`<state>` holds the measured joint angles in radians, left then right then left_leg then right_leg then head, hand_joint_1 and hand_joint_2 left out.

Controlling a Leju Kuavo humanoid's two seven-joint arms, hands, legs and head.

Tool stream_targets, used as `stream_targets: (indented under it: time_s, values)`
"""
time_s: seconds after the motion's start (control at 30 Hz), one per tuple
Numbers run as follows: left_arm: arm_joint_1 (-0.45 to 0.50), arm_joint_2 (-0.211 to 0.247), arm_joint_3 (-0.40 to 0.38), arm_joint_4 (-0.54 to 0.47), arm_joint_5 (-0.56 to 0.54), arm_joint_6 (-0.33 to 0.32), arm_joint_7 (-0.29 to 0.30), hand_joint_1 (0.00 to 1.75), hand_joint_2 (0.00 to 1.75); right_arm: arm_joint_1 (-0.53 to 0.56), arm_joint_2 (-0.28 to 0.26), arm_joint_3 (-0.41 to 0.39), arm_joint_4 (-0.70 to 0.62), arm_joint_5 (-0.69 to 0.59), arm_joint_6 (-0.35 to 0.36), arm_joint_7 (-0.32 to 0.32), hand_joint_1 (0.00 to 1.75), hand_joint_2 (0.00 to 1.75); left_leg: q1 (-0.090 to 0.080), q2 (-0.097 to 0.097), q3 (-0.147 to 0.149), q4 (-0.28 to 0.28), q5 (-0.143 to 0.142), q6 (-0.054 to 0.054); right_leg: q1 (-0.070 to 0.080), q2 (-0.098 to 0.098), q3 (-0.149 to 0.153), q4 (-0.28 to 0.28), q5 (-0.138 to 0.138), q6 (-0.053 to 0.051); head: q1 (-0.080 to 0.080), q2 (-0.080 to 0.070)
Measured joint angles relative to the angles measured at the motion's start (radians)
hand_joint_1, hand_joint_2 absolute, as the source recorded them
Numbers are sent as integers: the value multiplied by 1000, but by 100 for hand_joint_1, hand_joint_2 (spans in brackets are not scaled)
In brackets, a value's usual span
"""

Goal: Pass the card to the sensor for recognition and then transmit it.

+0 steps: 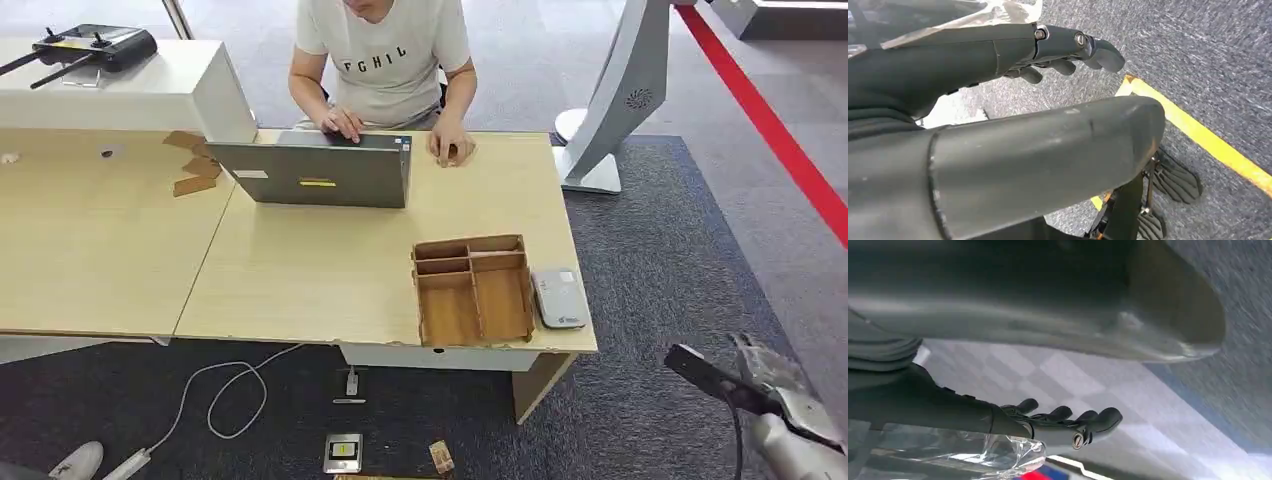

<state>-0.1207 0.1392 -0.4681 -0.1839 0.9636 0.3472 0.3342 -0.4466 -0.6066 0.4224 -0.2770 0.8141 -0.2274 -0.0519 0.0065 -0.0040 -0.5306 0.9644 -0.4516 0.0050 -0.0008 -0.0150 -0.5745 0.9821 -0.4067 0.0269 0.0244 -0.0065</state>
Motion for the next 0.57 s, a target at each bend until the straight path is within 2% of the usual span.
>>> stream_targets:
  time_s: [0.33, 0.57]
  values:
    - [-3, -10, -10, 0, 9, -6, -13, 0, 0, 199, 81, -134, 28, -76, -30, -27, 0, 0, 0, 1, 1, 0, 0, -1, 0, 0, 0, 0, -1, -1, 0, 0]
    - [-3, -13, -24, 0, 10, -16, -23, 0, 0, 289, 170, -213, 46, -128, -55, -2, 0, 0, 0, 2, 2, 0, 0, -1, 1, 1, 0, 0, -1, -1, 0, 0]
